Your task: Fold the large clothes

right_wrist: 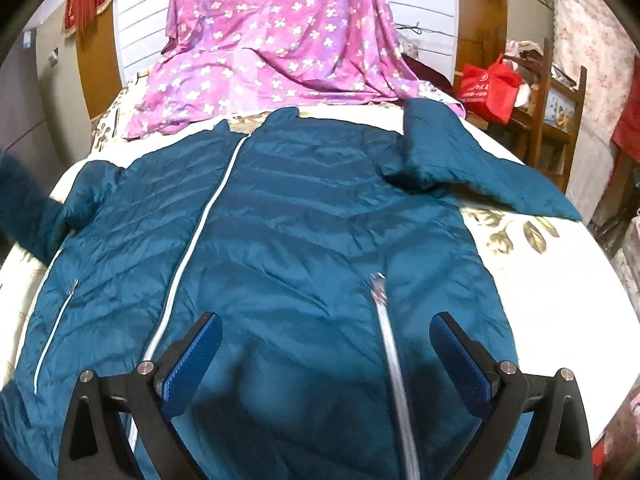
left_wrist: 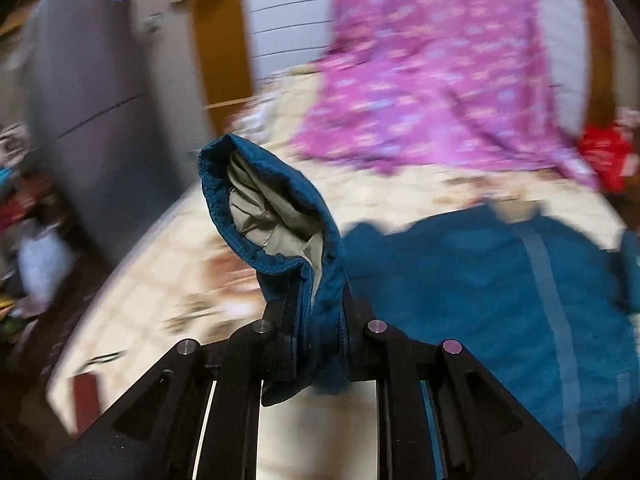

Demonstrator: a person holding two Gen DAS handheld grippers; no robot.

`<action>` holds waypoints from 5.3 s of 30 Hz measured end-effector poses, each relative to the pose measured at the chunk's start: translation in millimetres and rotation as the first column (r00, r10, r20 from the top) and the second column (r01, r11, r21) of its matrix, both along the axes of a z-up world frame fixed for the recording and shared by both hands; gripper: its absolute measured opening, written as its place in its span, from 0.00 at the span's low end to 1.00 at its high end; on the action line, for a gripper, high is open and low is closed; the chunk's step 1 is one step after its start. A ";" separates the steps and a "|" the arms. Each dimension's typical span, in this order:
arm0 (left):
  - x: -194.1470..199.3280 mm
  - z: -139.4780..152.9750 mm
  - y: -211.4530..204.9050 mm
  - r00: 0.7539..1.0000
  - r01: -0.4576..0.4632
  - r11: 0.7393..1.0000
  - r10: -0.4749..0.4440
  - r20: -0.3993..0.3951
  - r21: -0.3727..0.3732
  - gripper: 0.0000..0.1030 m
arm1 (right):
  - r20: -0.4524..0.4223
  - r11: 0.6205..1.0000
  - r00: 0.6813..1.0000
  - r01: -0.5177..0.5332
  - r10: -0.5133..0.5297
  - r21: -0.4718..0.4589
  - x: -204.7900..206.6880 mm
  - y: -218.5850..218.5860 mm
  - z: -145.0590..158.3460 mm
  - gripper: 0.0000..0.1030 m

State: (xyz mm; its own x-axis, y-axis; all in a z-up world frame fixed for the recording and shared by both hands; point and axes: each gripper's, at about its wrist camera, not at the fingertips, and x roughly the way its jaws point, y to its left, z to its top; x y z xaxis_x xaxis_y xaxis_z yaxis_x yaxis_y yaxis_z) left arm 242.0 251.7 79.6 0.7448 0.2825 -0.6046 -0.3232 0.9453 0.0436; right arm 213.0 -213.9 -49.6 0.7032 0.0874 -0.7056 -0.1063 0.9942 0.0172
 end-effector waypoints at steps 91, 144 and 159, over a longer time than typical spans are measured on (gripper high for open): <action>30.1 -133.7 -42.7 0.939 -0.316 0.886 0.241 -0.243 -0.341 0.64 | -0.070 0.976 0.997 -0.018 0.034 0.218 202.0 -41.2 22.7 0.65; 66.6 -139.1 -139.9 0.963 -0.028 0.973 -0.035 -0.269 -0.227 0.64 | -0.164 0.790 0.874 0.485 -0.458 0.376 129.9 -356.8 1.0 0.92; 69.7 -149.3 -152.7 0.961 -0.026 0.994 -0.006 -0.277 -0.110 0.64 | -0.195 0.620 0.876 0.455 -0.441 0.640 202.0 -438.0 -34.1 1.00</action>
State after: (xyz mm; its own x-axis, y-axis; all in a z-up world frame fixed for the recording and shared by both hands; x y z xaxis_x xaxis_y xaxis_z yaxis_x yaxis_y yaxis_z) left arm 311.7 99.0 -69.7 0.5418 0.2083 -0.8143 -0.3226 0.9461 0.0274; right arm 415.0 -652.0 -83.7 0.7694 0.2019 -0.6060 0.3560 0.6521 0.6693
